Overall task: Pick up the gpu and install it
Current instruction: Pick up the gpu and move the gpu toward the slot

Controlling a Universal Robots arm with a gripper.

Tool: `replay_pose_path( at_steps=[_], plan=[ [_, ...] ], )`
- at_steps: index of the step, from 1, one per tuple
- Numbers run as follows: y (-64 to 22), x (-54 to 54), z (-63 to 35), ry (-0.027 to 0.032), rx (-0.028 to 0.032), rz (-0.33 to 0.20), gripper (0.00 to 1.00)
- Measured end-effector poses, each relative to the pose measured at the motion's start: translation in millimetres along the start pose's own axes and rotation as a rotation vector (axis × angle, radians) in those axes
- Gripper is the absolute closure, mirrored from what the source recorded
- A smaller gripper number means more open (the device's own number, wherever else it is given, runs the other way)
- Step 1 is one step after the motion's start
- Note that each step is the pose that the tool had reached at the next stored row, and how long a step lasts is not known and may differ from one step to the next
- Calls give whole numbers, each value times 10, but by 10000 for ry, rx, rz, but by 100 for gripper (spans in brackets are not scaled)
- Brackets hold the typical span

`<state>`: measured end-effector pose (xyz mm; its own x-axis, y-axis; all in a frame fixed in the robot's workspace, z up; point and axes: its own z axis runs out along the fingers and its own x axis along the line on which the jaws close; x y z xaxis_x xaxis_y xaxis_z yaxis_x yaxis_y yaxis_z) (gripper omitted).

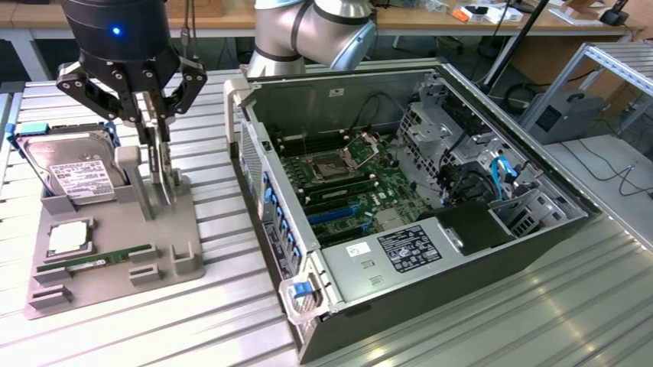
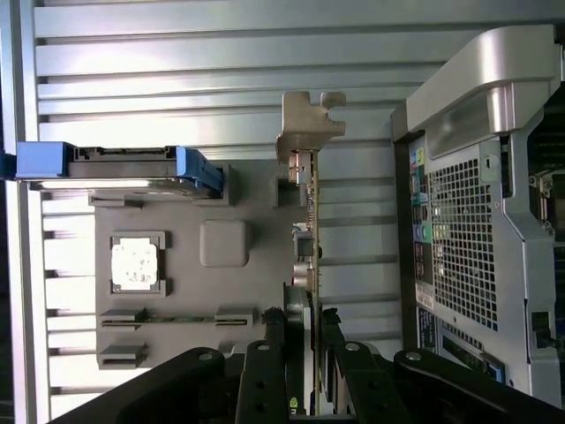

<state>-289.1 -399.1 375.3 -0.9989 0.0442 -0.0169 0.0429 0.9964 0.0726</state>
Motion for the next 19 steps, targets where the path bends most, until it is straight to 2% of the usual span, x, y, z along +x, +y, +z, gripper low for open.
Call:
replay_pose_path(
  at_steps=[19],
  plan=[
    [13,-3,-186,0,0,0,73]
  ],
)
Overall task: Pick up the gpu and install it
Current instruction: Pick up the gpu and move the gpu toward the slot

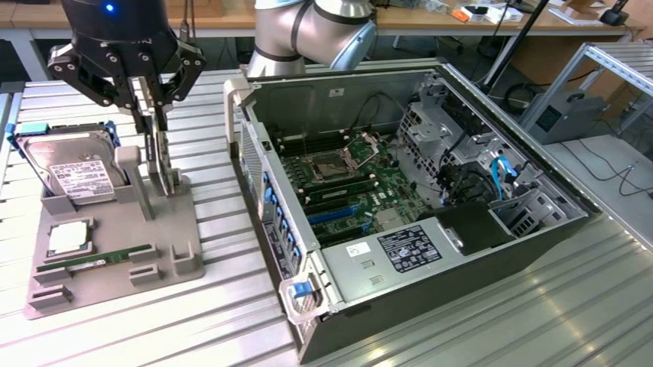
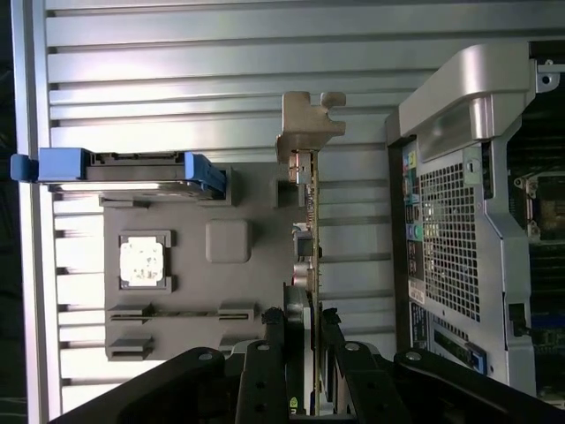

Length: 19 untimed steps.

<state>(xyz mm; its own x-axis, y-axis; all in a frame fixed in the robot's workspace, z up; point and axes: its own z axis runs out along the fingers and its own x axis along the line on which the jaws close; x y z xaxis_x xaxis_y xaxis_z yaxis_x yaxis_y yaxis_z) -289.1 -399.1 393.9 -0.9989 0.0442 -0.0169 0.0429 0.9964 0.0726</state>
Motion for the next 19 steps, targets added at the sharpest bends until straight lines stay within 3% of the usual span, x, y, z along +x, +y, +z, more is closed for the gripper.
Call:
replay_pose_path(
  at_steps=[7,19],
  plan=[
    [4,-1,-55,0,0,0,73],
    [18,-4,-241,1,-15,1,73]
  ],
)
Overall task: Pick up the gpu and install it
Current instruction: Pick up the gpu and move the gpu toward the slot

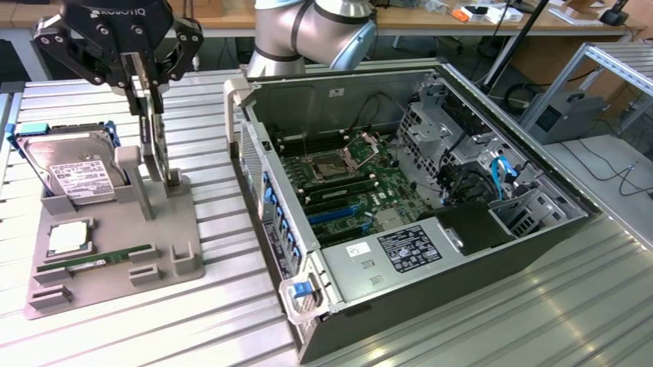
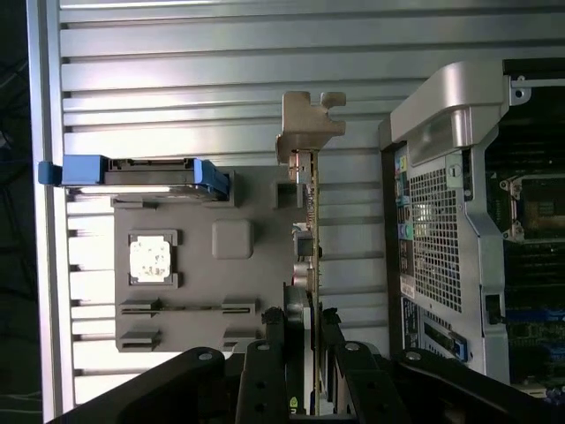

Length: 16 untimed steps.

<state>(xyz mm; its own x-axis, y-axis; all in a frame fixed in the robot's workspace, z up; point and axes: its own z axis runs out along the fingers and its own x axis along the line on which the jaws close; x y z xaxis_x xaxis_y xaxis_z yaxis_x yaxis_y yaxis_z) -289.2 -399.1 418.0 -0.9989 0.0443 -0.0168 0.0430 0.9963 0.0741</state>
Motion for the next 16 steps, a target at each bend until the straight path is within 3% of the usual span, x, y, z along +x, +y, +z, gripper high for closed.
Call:
replay_pose_path(
  at_steps=[16],
  plan=[
    [16,-4,-223,0,-25,0,73]
  ],
)
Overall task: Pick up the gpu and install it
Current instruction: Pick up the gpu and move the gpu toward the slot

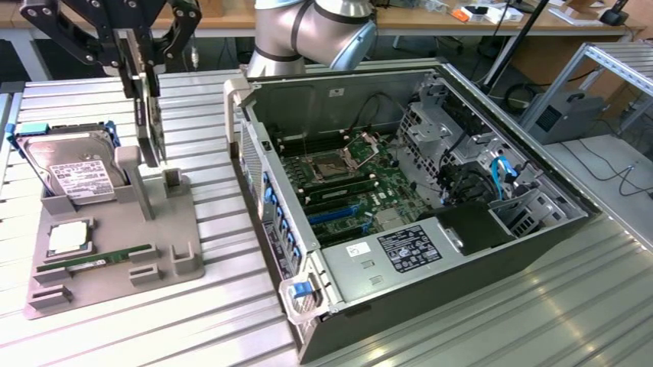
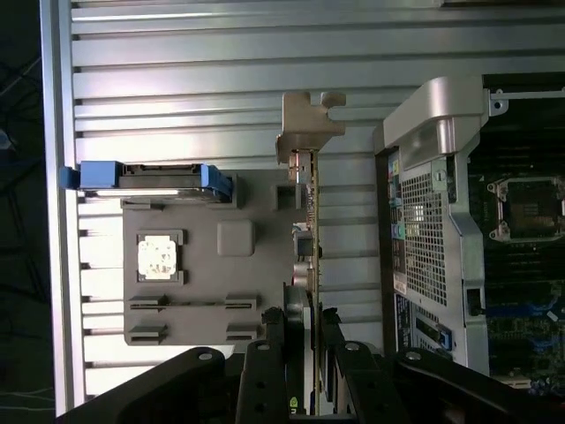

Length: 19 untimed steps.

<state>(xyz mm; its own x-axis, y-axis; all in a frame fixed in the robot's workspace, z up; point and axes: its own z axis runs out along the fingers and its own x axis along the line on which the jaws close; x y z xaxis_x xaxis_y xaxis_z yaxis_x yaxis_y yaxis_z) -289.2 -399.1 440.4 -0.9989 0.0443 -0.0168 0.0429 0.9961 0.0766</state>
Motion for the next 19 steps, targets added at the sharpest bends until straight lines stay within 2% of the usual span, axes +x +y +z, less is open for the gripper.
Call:
replay_pose_path(
  at_steps=[19],
  plan=[
    [14,-3,-184,2,-34,0,73]
  ],
)
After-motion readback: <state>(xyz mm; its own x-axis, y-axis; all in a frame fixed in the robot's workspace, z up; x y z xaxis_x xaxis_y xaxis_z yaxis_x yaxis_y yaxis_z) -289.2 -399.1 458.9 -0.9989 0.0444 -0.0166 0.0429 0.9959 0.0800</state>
